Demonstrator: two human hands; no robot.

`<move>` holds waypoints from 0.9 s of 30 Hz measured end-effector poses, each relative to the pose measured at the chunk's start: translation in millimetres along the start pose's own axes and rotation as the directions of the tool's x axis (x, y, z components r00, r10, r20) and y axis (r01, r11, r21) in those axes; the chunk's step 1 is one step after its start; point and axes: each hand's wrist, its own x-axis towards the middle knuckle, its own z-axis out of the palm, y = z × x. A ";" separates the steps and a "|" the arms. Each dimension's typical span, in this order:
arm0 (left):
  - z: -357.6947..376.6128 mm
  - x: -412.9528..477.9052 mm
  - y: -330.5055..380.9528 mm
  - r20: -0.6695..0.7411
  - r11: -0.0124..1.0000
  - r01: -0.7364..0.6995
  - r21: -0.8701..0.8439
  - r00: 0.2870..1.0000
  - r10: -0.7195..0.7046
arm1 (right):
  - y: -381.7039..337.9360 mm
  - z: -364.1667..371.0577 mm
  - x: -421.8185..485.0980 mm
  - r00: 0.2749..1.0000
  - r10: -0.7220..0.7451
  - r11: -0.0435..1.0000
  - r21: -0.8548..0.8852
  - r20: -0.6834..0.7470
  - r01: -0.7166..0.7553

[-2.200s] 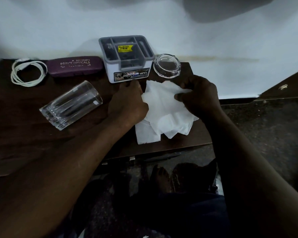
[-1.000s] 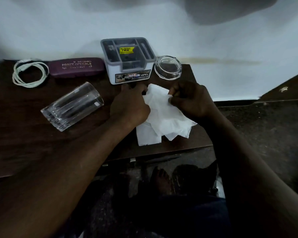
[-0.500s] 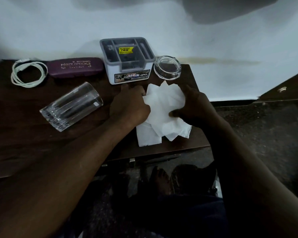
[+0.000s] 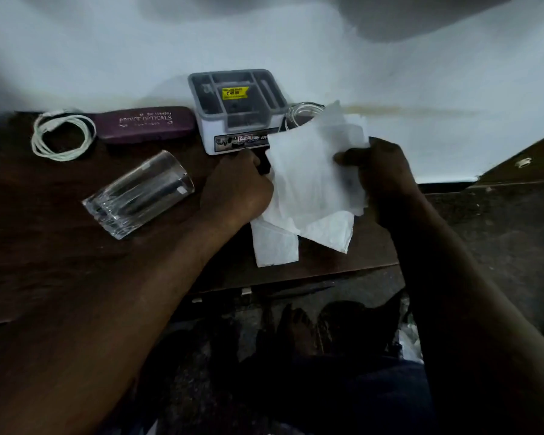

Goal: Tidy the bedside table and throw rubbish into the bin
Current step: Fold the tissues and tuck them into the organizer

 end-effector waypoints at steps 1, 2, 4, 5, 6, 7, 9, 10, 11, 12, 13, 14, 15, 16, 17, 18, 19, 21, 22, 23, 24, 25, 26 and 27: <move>-1.7 -0.2 0.3 -0.010 1.000 0.008 0.002 1.000 -0.008 | 1.1 1.3 1.5 0.999 0.052 0.997 0.065 -0.011 -0.051; -2.9 -0.3 0.6 -0.016 1.000 0.009 0.007 1.000 -0.009 | 4.4 2.4 2.8 0.993 0.113 0.989 0.094 -0.019 -0.110; -4.1 -1.5 0.9 -0.018 1.000 0.006 0.013 1.000 -0.006 | 14.4 5.5 3.1 0.976 0.216 0.975 0.054 -0.015 -0.215; -4.6 -2.0 1.4 -0.016 1.000 0.008 0.021 1.000 -0.008 | 19.9 6.8 2.3 0.967 0.253 0.967 0.015 -0.009 -0.253; -4.9 -2.1 1.8 -0.014 1.000 0.011 0.029 1.000 -0.011 | 23.7 7.8 -0.4 0.960 0.281 0.960 -0.019 0.001 -0.281; -5.4 -1.9 2.0 -0.014 0.999 0.015 0.034 1.000 -0.014 | 26.7 8.6 -2.1 0.953 0.302 0.953 -0.042 0.019 -0.301; -7.0 -1.8 2.5 -0.009 0.999 0.019 0.032 1.000 -0.019 | 30.6 9.3 -2.6 0.953 0.302 0.952 -0.070 0.021 -0.299; -8.2 -2.2 2.6 -0.005 0.999 0.017 0.035 1.000 -0.017 | 30.2 9.7 -2.6 0.960 0.280 0.955 -0.102 0.008 -0.278; -9.5 -3.0 2.6 -0.002 0.999 0.007 0.051 1.000 -0.006 | 29.4 10.0 -2.3 0.970 0.245 0.957 -0.156 -0.005 -0.243; -11.2 -4.1 2.2 0.004 0.997 -0.008 0.079 1.000 0.008 | 28.6 10.8 -2.5 0.977 0.213 0.950 -0.227 -0.025 -0.213; -13.0 -5.3 2.0 0.011 0.993 -0.028 0.113 1.000 0.027 | 28.3 11.2 -2.8 0.981 0.187 0.936 -0.294 -0.049 -0.193; -15.3 -6.3 1.8 0.022 0.987 -0.048 0.153 0.999 0.045 | 29.1 12.2 -3.4 0.983 0.170 0.921 -0.342 -0.069 -0.184; -17.5 -6.7 1.1 0.041 0.979 -0.062 0.196 0.998 0.055 | 29.6 14.1 -5.1 0.986 0.146 0.913 -0.373 -0.083 -0.167; -19.6 -6.7 0.2 0.069 0.970 -0.070 0.234 0.996 0.055 | 30.1 15.8 -7.2 0.988 0.125 0.906 -0.397 -0.087 -0.150; -21.2 -7.0 -0.5 0.101 0.962 -0.072 0.263 0.994 0.047 | 30.9 17.2 -9.4 0.991 0.105 0.900 -0.415 -0.086 -0.131; -22.3 -7.0 -1.8 0.129 0.957 -0.072 0.281 0.991 0.037 | 31.9 18.1 -10.4 0.992 0.091 0.895 -0.430 -0.084 -0.118; -22.5 -6.9 -3.5 0.150 0.956 -0.070 0.286 0.988 0.027 | 31.7 18.6 -11.6 0.993 0.079 0.891 -0.441 -0.082 -0.107; -23.4 -9.9 -4.5 0.177 0.956 -0.060 0.287 0.984 0.009 | 30.5 18.4 -14.2 0.994 0.069 0.887 -0.450 -0.088 -0.101; -24.2 -12.1 -4.6 0.190 0.956 -0.057 0.286 0.982 0.002 | 30.0 18.3 -15.5 0.994 0.068 0.886 -0.452 -0.090 -0.102; -25.7 -13.0 -4.5 0.201 0.957 -0.058 0.284 0.980 -0.001 | 29.3 18.3 -16.8 0.994 0.066 0.886 -0.454 -0.088 -0.099; -28.6 -13.7 -3.7 0.212 0.957 -0.060 0.284 0.977 -0.002 | 29.1 18.3 -17.4 0.994 0.063 0.886 -0.454 -0.084 -0.094; -32.4 -14.2 -2.8 0.224 0.953 -0.060 0.296 0.975 -0.008 | 29.4 18.5 -18.2 0.995 0.054 0.884 -0.460 -0.082 -0.085; -37.5 -15.0 -0.6 0.232 0.945 -0.059 0.320 0.973 -0.018 | 29.5 19.1 -19.2 0.996 0.043 0.879 -0.471 -0.079 -0.075; -42.6 -15.4 1.5 0.233 0.935 -0.062 0.349 0.972 -0.023 | 29.8 19.6 -20.4 0.997 0.027 0.873 -0.484 -0.077 -0.061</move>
